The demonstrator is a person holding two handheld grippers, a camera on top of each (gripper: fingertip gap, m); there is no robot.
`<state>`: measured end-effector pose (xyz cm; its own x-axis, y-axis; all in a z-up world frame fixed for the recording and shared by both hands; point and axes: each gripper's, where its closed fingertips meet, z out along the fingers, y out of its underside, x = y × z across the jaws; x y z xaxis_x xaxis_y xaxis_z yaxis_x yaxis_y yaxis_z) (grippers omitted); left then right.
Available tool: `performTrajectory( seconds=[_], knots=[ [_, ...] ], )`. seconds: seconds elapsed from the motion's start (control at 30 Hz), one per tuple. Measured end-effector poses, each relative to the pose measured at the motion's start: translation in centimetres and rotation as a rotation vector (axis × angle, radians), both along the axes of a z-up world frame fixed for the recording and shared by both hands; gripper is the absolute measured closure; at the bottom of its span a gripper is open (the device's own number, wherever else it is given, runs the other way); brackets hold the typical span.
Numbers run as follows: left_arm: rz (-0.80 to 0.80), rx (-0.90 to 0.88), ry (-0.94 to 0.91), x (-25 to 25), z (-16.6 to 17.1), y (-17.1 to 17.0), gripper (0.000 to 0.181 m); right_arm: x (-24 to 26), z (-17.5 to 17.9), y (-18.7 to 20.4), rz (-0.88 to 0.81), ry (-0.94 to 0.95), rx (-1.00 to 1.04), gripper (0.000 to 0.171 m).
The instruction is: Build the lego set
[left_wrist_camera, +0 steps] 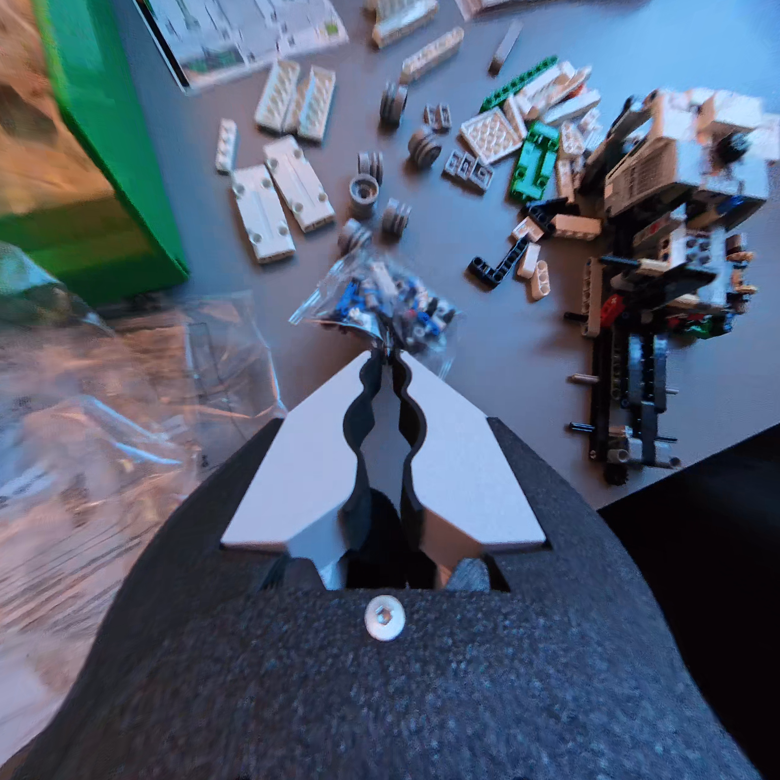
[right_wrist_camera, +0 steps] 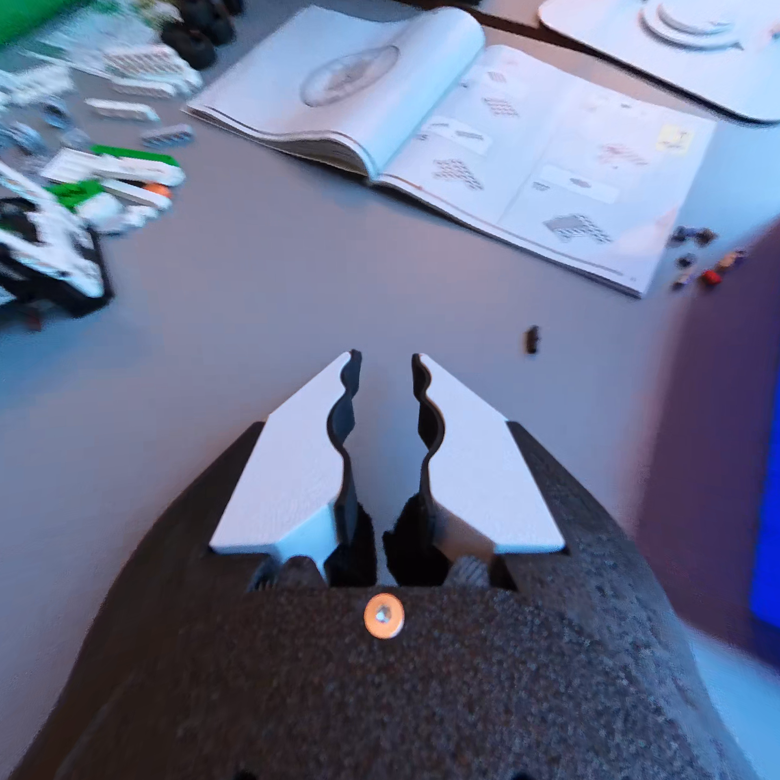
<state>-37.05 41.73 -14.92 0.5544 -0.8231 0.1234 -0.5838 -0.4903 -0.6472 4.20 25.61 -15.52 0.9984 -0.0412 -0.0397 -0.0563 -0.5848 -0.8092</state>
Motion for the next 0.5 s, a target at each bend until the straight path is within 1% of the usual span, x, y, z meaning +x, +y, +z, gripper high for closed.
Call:
performTrajectory(
  seconds=[0.1,0.17,0.23,0.3,0.33,0.4,0.47,0.5],
  knots=[
    [-0.009,0.088,-0.015,-0.3,3.2,0.1,0.179,-4.1,1.4,1.0,0.127,0.019,0.082,0.147],
    [-0.017,0.136,-0.015,-0.6,4.9,0.0,0.179,-8.7,2.9,2.1,0.287,0.045,0.154,0.142],
    [-0.014,0.158,-0.020,-0.8,5.9,-0.3,0.179,-13.8,4.7,3.2,0.477,0.061,0.252,0.136],
    [-0.016,0.153,-0.038,-0.8,5.9,-0.8,0.179,-16.5,5.3,4.4,0.570,0.039,0.268,0.132],
    [-0.018,0.136,-0.048,-0.7,5.6,-1.1,0.179,-17.5,5.4,4.9,0.619,0.026,0.261,0.126],
    [-0.010,0.100,-0.058,-0.8,4.6,-1.5,0.179,-19.1,5.5,5.9,0.704,0.054,0.226,0.104],
    [0.006,0.063,-0.068,-0.9,3.2,-1.8,0.179,-20.2,5.1,6.5,0.757,0.069,0.159,0.093],
    [0.016,0.048,-0.070,-1.0,2.6,-1.8,0.179,-20.4,4.7,6.9,0.764,0.062,0.134,0.091]
  ],
)
